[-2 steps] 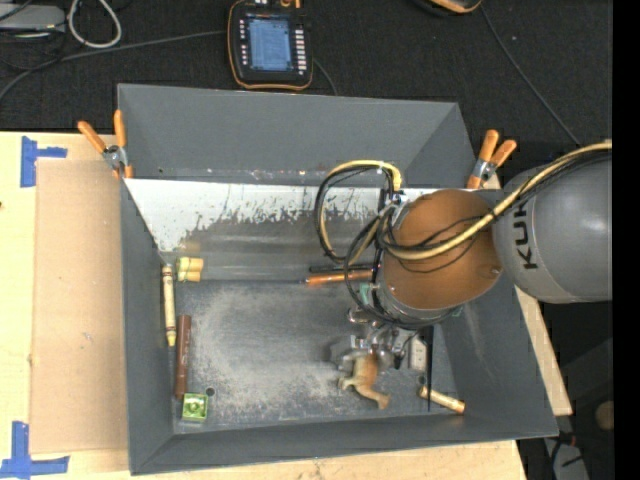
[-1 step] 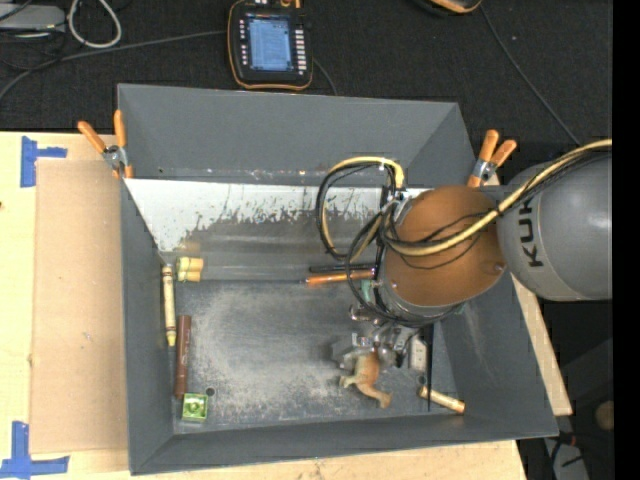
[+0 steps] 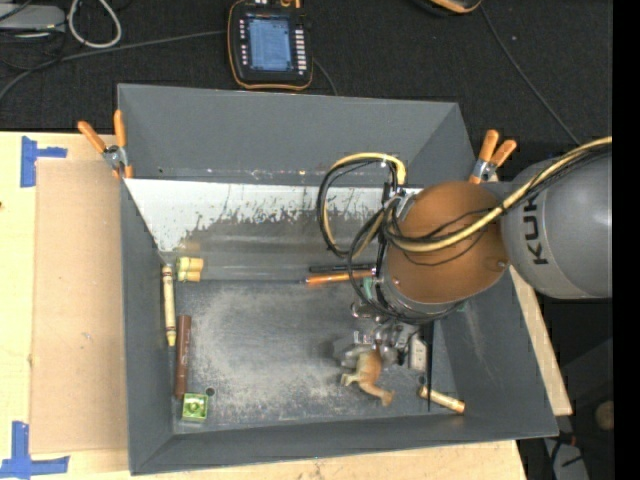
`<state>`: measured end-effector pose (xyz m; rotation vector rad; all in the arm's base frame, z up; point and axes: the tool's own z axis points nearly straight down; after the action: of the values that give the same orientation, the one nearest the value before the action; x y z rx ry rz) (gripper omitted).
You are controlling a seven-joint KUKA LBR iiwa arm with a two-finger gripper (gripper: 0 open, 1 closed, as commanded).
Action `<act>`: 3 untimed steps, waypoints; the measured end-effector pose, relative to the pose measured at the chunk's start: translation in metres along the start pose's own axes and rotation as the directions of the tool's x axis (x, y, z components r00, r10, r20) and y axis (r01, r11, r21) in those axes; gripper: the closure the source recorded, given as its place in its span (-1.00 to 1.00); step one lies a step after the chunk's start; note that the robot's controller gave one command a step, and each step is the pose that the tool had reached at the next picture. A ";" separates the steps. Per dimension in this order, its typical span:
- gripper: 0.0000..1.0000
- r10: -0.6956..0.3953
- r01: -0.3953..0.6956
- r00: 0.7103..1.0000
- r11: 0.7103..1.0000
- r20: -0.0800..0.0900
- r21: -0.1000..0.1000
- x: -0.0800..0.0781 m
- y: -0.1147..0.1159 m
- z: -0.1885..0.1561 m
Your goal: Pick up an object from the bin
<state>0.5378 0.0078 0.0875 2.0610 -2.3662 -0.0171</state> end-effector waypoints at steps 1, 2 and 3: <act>1.00 0.002 -0.002 1.000 1.000 0.001 -0.005 0.000 0.002 -0.021; 1.00 0.004 -0.004 1.000 1.000 0.001 -0.007 -0.001 0.002 -0.049; 1.00 0.003 -0.003 1.000 1.000 0.002 -0.006 -0.001 0.002 -0.074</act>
Offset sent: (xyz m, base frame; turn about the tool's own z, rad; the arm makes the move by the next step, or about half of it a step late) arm -0.0018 0.0005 0.0758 0.0014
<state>0.5363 0.0091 0.1619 2.0555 -2.3676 -0.0253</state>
